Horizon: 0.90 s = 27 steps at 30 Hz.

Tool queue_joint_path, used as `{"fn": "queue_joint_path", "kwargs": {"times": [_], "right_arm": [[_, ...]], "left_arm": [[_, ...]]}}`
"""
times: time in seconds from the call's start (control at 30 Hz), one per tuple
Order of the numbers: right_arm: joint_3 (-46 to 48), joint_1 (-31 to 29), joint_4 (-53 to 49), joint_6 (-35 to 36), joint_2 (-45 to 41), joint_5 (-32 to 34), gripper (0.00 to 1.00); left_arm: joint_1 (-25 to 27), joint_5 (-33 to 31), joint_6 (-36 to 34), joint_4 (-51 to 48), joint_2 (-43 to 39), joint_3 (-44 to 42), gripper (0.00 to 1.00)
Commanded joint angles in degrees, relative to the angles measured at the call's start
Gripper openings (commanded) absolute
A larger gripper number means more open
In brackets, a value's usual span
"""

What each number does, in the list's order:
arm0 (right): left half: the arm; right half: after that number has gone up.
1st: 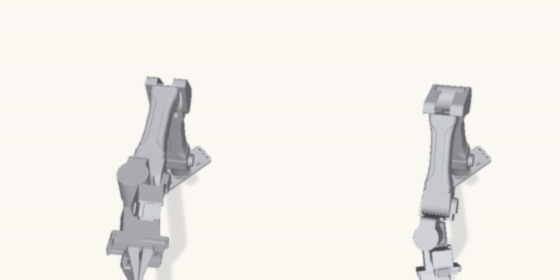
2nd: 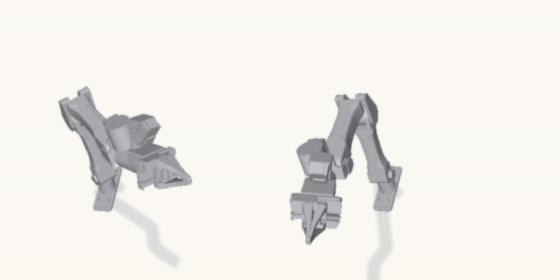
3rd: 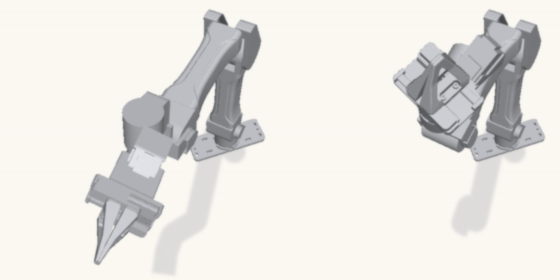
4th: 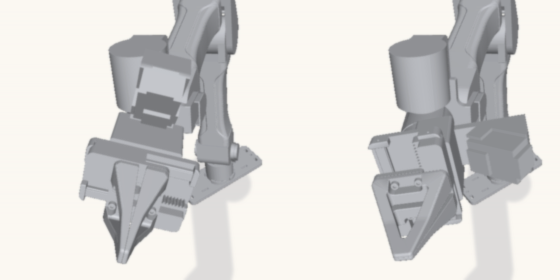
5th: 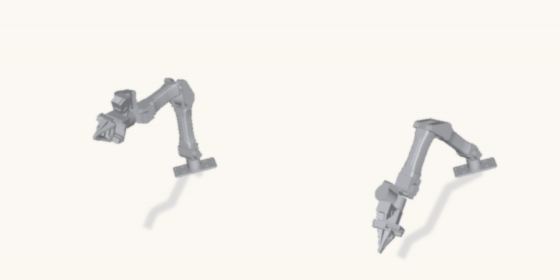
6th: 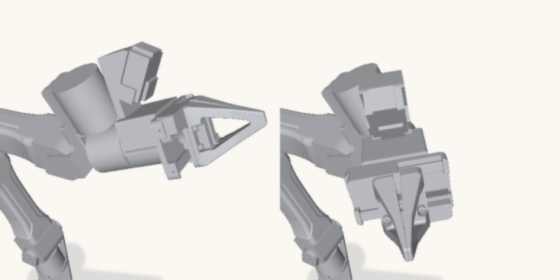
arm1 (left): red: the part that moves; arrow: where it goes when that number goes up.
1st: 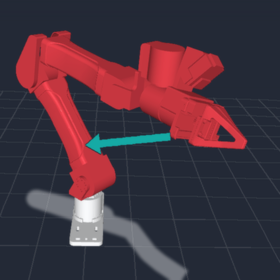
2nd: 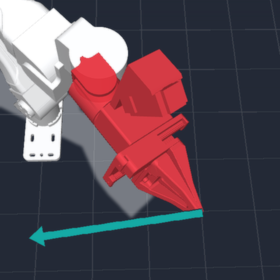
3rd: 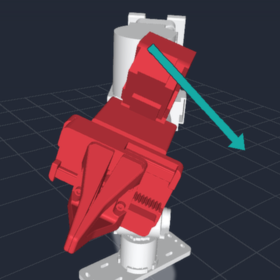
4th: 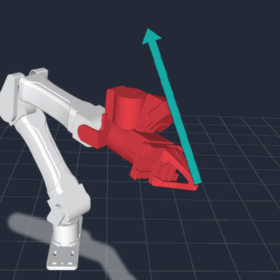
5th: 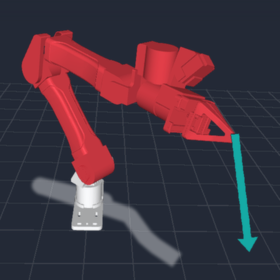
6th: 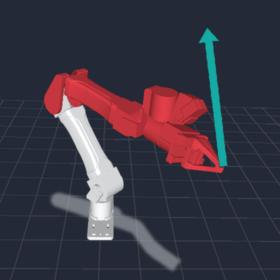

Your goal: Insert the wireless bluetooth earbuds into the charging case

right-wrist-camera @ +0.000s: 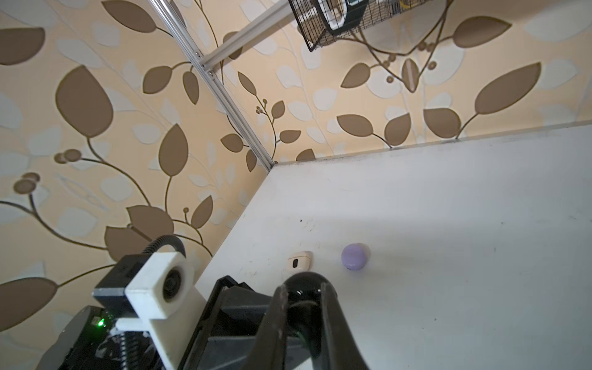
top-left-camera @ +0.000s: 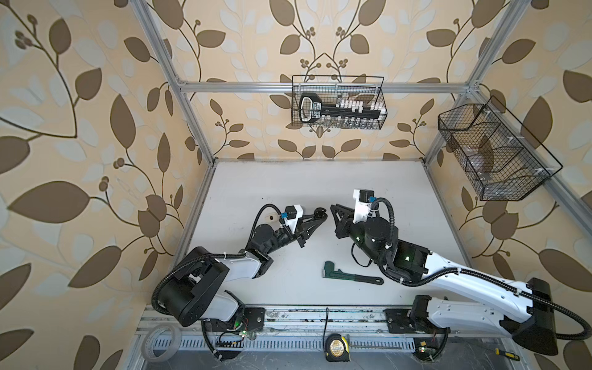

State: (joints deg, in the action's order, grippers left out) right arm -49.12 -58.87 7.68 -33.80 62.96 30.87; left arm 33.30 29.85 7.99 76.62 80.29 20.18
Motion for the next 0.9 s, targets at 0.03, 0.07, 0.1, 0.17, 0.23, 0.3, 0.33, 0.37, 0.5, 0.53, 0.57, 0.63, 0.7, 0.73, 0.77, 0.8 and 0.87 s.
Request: {"fn": "queue_joint_path", "kwargs": {"times": [0.03, 0.07, 0.1, 0.17, 0.23, 0.3, 0.33, 0.37, 0.5, 0.53, 0.57, 0.63, 0.7, 0.73, 0.77, 0.8, 0.87], "right_arm": [[-0.6, -1.6, 7.2, 2.1, 4.0, 1.2, 0.16], [-1.2, -1.7, 7.5, 2.2, 4.9, 1.2, 0.16], [-1.4, -1.8, 7.7, 2.2, 5.7, 1.1, 0.16], [-1.8, -1.8, 8.3, 2.1, 7.1, 1.0, 0.16], [-1.8, -1.8, 8.8, 2.0, 8.2, 1.0, 0.16], [-1.6, -1.8, 9.2, 1.9, 8.9, 1.1, 0.16], [-1.7, -1.8, 9.3, 1.9, 9.2, 1.0, 0.16], [-1.5, -1.8, 9.5, 2.0, 9.4, 1.1, 0.16], [-1.7, -1.8, 10.3, 2.7, 10.1, 1.0, 0.16], [-1.9, -1.8, 10.5, 3.0, 10.4, 1.1, 0.16], [-1.9, -1.8, 10.8, 3.3, 10.6, 1.1, 0.16], [-2.1, -1.8, 11.0, 3.9, 10.8, 1.4, 0.16], [-2.2, -1.7, 11.3, 4.5, 11.1, 1.9, 0.16], [-2.2, -1.7, 11.6, 4.8, 11.3, 2.1, 0.16], [-2.3, -1.5, 11.6, 5.0, 11.5, 2.0, 0.16], [-2.4, -1.4, 11.4, 5.0, 11.9, 1.9, 0.16], [-2.4, -1.1, 11.4, 4.8, 12.2, 1.8, 0.16]], "left_arm": [[-0.4, 0.5, 1.2, 4.9, -1.0, 1.8, 0.00], [-0.3, 0.4, 1.2, 4.9, -1.1, 1.8, 0.00], [-0.4, 0.3, 1.2, 4.9, -1.3, 1.7, 0.00], [-0.4, 0.3, 1.2, 4.9, -1.7, 1.5, 0.00], [-0.4, 0.1, 1.3, 4.9, -1.9, 1.5, 0.00], [-0.4, 0.0, 1.5, 4.9, -2.1, 1.4, 0.00], [-0.4, 0.0, 1.5, 4.9, -2.2, 1.3, 0.00], [-0.4, 0.1, 1.6, 4.9, -2.3, 1.3, 0.00], [-0.4, 0.2, 1.7, 4.9, -2.5, 1.2, 0.00], [-0.4, 0.2, 1.7, 4.9, -2.5, 1.3, 0.00], [-0.4, 0.1, 1.7, 4.9, -2.5, 1.3, 0.00], [-0.4, 0.1, 1.7, 4.9, -2.4, 1.3, 0.00], [-0.4, 0.2, 1.7, 4.9, -2.5, 1.3, 0.00], [-0.4, 0.2, 1.7, 4.9, -2.5, 1.2, 0.00], [-0.4, 0.2, 1.7, 4.9, -2.7, 1.2, 0.00], [-0.4, 0.2, 1.7, 4.9, -2.8, 1.1, 0.00], [-0.4, 0.0, 1.7, 4.9, -3.1, 0.9, 0.00]]}}
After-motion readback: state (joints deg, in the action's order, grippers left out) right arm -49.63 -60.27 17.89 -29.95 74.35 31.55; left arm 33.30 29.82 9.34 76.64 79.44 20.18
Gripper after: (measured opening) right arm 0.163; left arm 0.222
